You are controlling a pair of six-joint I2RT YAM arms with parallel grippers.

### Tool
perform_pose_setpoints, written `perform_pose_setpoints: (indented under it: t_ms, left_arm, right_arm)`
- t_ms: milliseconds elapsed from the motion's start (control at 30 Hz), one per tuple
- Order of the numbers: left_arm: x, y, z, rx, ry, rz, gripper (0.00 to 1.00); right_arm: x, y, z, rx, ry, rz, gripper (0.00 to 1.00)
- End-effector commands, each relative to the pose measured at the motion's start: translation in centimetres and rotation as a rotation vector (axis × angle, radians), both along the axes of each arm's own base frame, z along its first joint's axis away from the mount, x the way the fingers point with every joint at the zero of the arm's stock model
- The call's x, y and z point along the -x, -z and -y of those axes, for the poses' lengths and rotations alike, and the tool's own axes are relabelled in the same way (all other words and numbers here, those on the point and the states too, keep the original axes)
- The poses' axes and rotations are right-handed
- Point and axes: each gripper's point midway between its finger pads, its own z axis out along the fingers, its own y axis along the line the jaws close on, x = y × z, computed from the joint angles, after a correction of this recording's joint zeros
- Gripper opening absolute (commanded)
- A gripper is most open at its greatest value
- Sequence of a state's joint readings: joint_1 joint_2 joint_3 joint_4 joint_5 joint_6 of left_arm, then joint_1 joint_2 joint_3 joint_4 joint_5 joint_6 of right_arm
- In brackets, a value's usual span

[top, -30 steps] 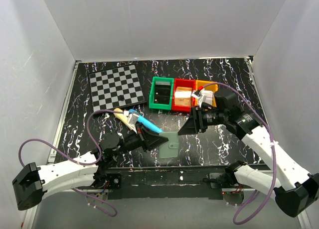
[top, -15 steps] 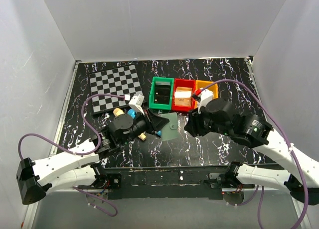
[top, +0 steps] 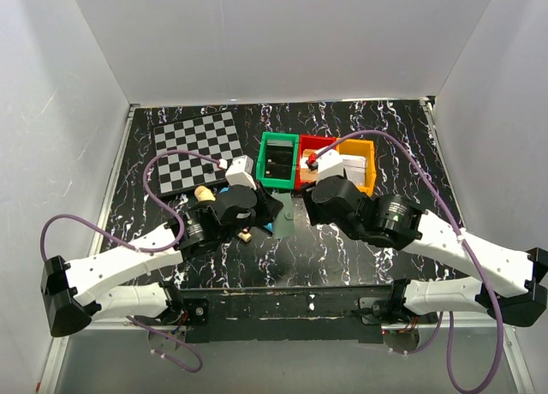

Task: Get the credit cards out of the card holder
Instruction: Pick up the card holder from the center of the board, then open the card holder at the center of the board.

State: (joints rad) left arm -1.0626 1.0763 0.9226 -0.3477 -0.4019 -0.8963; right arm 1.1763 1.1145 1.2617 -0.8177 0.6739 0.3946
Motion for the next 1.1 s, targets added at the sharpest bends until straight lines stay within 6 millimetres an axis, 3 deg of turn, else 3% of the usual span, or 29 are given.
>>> perform_pose_setpoints:
  t_ms: [0,300,567,1067]
  left_arm:
    - [-0.5,-1.9,0.1,0.036,-0.051,-0.011,0.00]
    - [-0.4,-3.1,1.7,0.104,-0.043,-0.057,0.00]
    - [-0.2,-3.0,1.5,0.126,-0.050,-0.073,0.00]
    - [0.2,-2.5,1.4,0.139,-0.050,-0.093,0.00]
  right_arm:
    - [-0.6,-2.1,-2.3,-0.137,0.026,0.043,0.62]
    - [0.5,-1.3,-5.6,-0.180,-0.026,-0.019,0.59]
    - [0.7,0.2,-5.8,-0.151,-0.018,-0.049,0.57]
    - [1.3,0.9,-6.5,-0.149,-0.057,-0.071,0.59]
